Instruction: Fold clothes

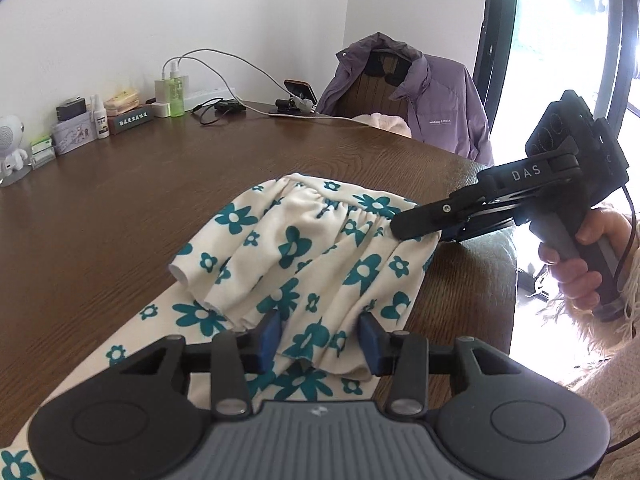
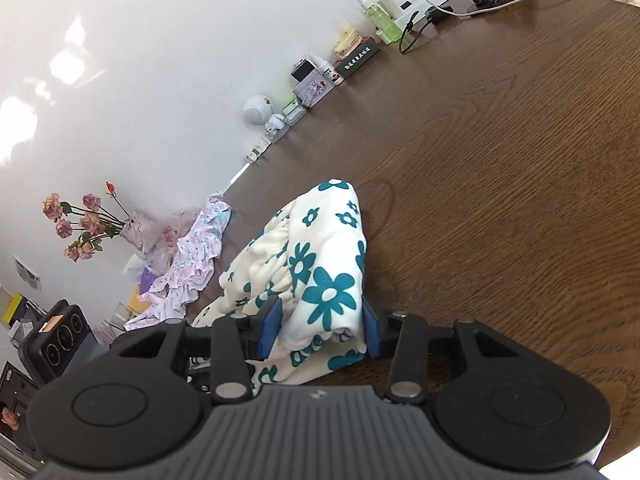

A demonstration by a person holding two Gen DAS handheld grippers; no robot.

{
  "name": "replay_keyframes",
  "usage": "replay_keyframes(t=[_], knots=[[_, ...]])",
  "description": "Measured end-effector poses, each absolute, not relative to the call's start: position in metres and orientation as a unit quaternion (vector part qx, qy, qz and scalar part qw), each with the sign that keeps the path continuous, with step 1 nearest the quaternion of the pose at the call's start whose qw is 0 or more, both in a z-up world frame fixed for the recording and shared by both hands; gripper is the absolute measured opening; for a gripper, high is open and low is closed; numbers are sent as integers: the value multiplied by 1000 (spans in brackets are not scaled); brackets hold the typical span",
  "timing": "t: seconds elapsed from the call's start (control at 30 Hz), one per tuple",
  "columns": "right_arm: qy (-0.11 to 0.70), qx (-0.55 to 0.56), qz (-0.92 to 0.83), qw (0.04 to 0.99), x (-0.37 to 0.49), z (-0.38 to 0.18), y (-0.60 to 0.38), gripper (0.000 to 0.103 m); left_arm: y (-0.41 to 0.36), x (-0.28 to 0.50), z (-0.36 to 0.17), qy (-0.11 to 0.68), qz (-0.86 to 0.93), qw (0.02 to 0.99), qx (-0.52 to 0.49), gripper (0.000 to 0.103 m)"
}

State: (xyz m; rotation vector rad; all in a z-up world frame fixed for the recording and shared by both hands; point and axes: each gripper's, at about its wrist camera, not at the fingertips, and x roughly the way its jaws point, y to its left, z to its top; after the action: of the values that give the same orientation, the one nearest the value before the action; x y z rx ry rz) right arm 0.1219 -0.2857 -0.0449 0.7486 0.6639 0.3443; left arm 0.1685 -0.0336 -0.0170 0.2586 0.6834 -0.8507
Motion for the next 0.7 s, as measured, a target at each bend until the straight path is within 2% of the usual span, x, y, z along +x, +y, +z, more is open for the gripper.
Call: replay_keyframes(t=[0.1, 0.13, 0.2, 0.27, 0.37, 0.5, 0.7], knots=[[307, 359, 148, 869, 122, -46, -272, 42, -39, 166, -16, 319, -396, 850, 135, 41], [306, 362, 144, 869, 122, -47, -270, 34, -41, 164, -16, 318, -393, 851, 138, 41], [299, 354, 146, 874, 121, -42, -271, 24, -44, 163, -15, 317, -387, 855, 137, 42], [287, 337, 148, 884, 119, -33, -274, 21, -49, 160, -13, 313, -385, 858, 132, 44], [261, 242, 127, 926, 114, -1, -275, 20, -51, 149, -1, 287, -384, 867, 135, 45], [226, 65, 94, 967, 106, 47, -268, 20, -39, 140, 11, 279, -366, 879, 123, 46], [188, -192, 88, 959, 95, 76, -210, 20, -18, 132, 9, 299, -321, 892, 107, 46]])
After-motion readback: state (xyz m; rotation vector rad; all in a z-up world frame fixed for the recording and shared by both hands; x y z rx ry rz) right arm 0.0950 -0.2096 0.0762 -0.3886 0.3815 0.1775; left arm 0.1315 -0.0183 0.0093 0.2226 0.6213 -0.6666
